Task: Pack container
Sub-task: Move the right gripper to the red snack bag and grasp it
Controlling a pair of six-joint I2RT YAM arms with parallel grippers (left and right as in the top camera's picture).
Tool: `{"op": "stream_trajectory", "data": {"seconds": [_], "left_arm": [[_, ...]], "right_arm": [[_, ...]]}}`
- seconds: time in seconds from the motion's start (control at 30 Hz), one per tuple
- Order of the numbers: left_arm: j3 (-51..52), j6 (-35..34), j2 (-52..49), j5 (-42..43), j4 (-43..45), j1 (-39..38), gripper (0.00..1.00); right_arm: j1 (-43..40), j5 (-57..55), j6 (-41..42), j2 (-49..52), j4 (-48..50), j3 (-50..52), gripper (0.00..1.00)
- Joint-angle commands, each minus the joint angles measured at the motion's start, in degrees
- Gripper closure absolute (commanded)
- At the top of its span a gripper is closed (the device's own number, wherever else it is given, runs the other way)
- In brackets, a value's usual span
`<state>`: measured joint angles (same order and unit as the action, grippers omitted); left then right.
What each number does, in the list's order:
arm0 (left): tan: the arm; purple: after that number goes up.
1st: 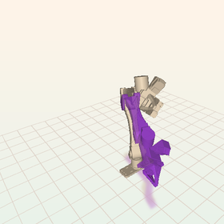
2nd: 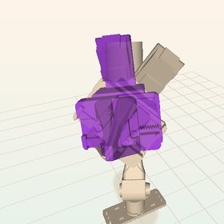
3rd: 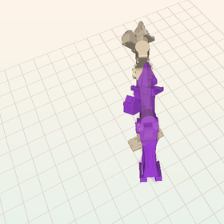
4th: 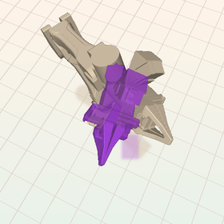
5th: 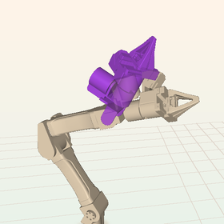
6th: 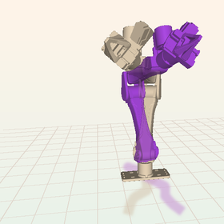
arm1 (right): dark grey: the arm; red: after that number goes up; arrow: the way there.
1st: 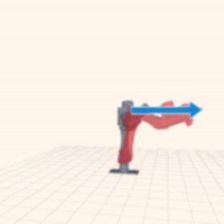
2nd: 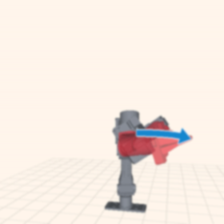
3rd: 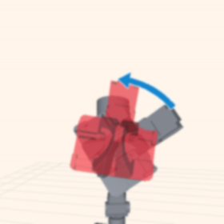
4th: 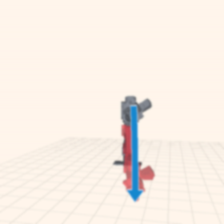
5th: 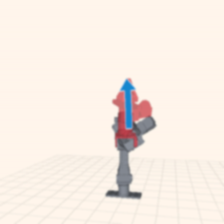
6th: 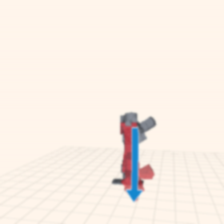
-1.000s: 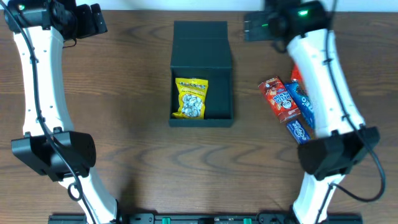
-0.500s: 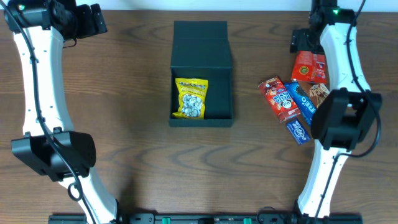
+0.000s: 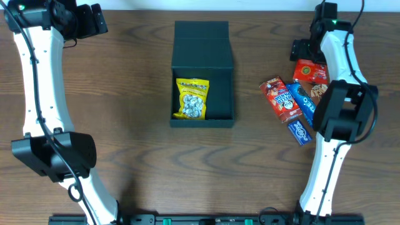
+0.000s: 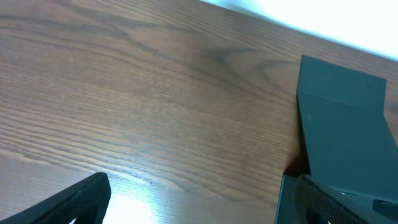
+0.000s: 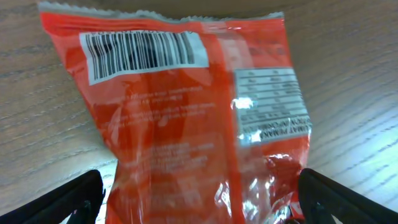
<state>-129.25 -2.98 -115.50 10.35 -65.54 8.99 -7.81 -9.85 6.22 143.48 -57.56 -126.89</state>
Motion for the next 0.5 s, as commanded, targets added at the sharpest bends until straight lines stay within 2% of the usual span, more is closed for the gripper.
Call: {"op": "stream_trajectory", "data": {"seconds": [0.0,0.07,0.1,0.2,0.27,0.37,0.47], "left_arm": [[-0.98,-0.46,0.0,0.24,0.04,0.35,0.05],[-0.98,-0.46,0.0,0.22,0.07,0.35,0.05],[-0.98,-0.46,0.0,0.22,0.09,0.35,0.05],[-0.98,-0.46,0.0,0.22,0.13,0.35,0.05],[-0.98,-0.46,0.0,0.22,0.33,0.35,0.05],[-0.98,-0.46,0.0,0.24,0.87,0.35,0.05],[-0.98,-0.46,0.0,0.24,1.36,0.35,0.05]], "right_arm": [[-1.16,0.7,-0.72,1.99,0.39,0.28,0.01],[-1.16,1.27,-0.72,2.78,0.57,0.28,0.01],[-1.16,1.4,-0.7,2.91,0.37,0.28,0.09],[-1.11,1.36,-0.63,3.13,0.37,0.26,0.46],[-1.11,1.33,0.31,3.06,0.11,0.17,0.66],[-1.09,1.31,1.05,1.75,-0.94,-0.66,0.88],[-1.01,1.33,1.03,-0.11,-2.67,-3.45,0.94]]}}
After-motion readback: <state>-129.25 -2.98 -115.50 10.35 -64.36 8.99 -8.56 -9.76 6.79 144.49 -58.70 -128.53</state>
